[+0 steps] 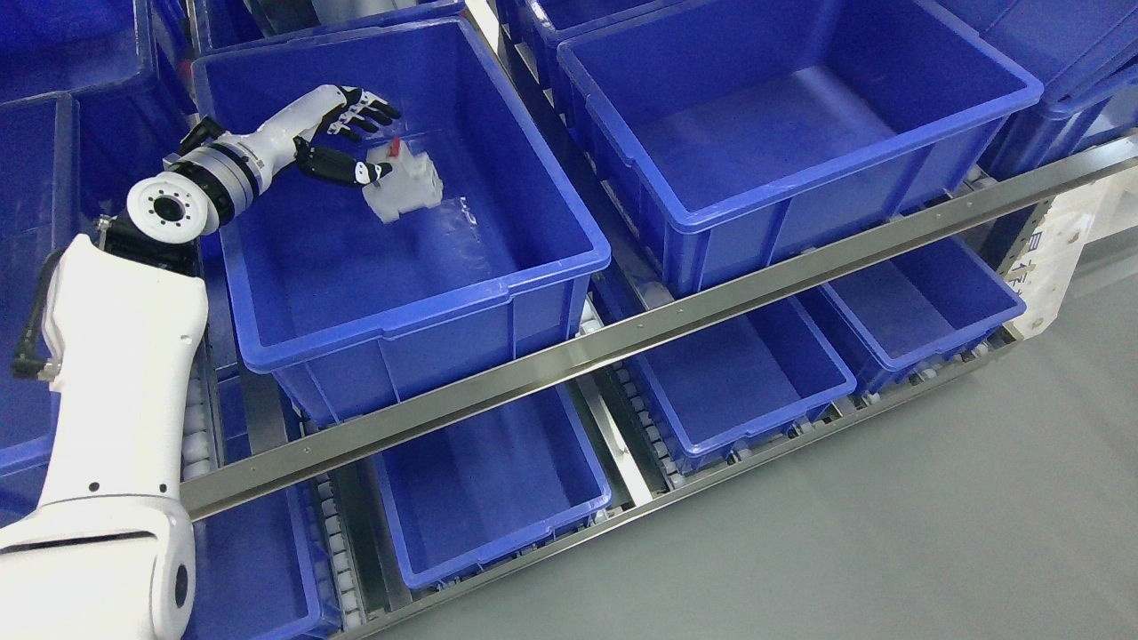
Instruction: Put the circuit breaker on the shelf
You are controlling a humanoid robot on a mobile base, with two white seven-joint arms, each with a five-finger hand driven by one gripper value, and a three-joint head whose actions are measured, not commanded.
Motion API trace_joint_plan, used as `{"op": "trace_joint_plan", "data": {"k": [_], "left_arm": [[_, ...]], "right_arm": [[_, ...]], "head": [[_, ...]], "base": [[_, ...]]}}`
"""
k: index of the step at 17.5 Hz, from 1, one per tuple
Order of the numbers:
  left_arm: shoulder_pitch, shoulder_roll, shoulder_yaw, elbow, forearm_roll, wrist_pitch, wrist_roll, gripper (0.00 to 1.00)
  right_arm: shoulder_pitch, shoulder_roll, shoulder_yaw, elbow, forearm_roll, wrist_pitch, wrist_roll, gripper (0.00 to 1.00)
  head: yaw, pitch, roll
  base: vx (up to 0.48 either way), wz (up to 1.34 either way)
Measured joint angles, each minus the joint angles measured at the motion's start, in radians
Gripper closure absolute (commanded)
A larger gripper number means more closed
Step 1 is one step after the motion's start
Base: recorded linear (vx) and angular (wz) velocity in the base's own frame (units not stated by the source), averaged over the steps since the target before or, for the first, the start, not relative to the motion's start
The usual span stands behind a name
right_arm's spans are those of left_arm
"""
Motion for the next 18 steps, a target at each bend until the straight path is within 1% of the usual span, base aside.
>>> {"op": "trace_joint_plan", "data": {"k": [2,5,8,10,13,15,16,18], "left_arm": [[-0.003,0.007,0.008,0.012,0.0,0.0,0.034,0.19],[-0.003,0.012,0.038,0.004,0.008,-0.003,0.087,0.19],[-0.003,-0.024,0.123,-0.037,0.045,0.006,0.112,0.17],[-0.001,-0.073,0.201,-0.091,0.088,0.061,0.12,0.01],[0.024,-0.128,0.288,-0.179,0.143,0.148,0.167,0.01],[0.057,-0.157,0.317,-0.245,0.178,0.187,0.237,0.01],[0.082,-0.17,0.322,-0.283,0.195,0.2,0.305,0.0],[0.159,-0.197,0.308,-0.376,0.223,0.214,0.489,0.0]], "right_arm": [[0.0,0.0,0.0,0.0,0.0,0.0,0.0,0.0],[0.0,0.0,0.0,0.0,0.0,0.0,0.0,0.0],[0.0,0.0,0.0,0.0,0.0,0.0,0.002,0.0],[0.0,0.0,0.0,0.0,0.0,0.0,0.004,0.0],[0.0,0.0,0.0,0.0,0.0,0.0,0.005,0.0],[0.0,0.0,0.0,0.0,0.0,0.0,0.006,0.0],[0.0,0.0,0.0,0.0,0.0,0.0,0.004,0.0],[0.0,0.0,0.0,0.0,0.0,0.0,0.001,0.0]], "head": [[0.0,0.0,0.0],[0.0,0.0,0.0],[0.0,0.0,0.0],[0.0,0.0,0.0],[0.0,0.0,0.0],[0.0,0.0,0.0],[0.0,0.0,0.0],[0.0,0.0,0.0]], "base": [[0.0,0.0],[0.0,0.0],[0.001,0.02],[0.002,0.03],[-0.004,-0.03],[0.004,-0.03],[0.003,0.02],[0.0,0.0]]}}
